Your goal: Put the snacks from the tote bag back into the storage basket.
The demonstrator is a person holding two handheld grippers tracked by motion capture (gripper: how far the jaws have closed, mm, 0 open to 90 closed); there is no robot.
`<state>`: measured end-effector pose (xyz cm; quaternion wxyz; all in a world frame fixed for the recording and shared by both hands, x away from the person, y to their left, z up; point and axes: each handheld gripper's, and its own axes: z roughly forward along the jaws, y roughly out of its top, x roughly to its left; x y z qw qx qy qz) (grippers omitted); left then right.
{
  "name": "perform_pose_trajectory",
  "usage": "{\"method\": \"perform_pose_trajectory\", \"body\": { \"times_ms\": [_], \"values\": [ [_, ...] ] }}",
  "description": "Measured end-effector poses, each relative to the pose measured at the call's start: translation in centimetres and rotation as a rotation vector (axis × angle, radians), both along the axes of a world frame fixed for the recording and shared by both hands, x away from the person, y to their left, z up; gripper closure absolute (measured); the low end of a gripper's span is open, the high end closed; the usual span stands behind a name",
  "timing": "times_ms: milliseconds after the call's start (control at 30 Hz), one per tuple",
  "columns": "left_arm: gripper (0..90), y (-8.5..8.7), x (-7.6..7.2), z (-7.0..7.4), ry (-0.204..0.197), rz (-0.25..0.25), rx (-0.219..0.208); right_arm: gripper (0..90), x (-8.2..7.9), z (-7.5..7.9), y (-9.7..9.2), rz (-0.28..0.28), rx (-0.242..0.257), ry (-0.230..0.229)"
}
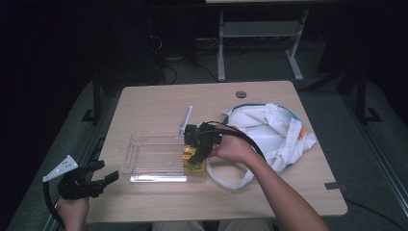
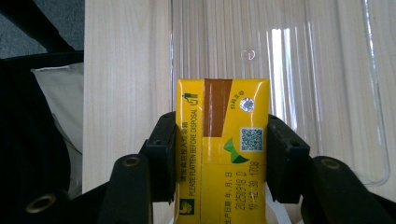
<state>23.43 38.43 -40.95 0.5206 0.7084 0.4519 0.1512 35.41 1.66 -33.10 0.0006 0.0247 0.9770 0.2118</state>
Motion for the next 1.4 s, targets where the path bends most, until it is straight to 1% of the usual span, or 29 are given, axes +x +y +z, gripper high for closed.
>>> {"method": "perform_pose_trajectory", "body": {
  "times_ms": [100,400,567,833,1300,1400],
  "values": [
    [13.0,0.0,0.0,0.0,-0.001,0.001,0.001,51.9,0.0,-0.3,0.1,0.004,-0.002,0.003],
    [13.0,0.1,-0.1,0.1,-0.006,0.001,0.002,51.8,0.1,-0.6,0.1,-0.007,-0.012,0.007],
    [13.0,0.0,-0.1,0.1,-0.009,0.002,0.000,51.8,0.1,-0.8,0.1,-0.010,-0.009,0.007],
    [13.0,0.0,0.0,0.0,-0.004,0.000,0.003,51.8,0.2,-1.2,0.2,-0.005,-0.014,0.009],
    [13.0,0.1,0.0,0.0,-0.009,0.003,-0.003,51.7,0.2,-1.5,0.3,-0.003,-0.022,0.008],
    [13.0,0.1,0.0,0.1,-0.009,0.004,-0.003,51.6,0.2,-1.6,0.3,0.000,-0.022,0.015]
  ]
}}
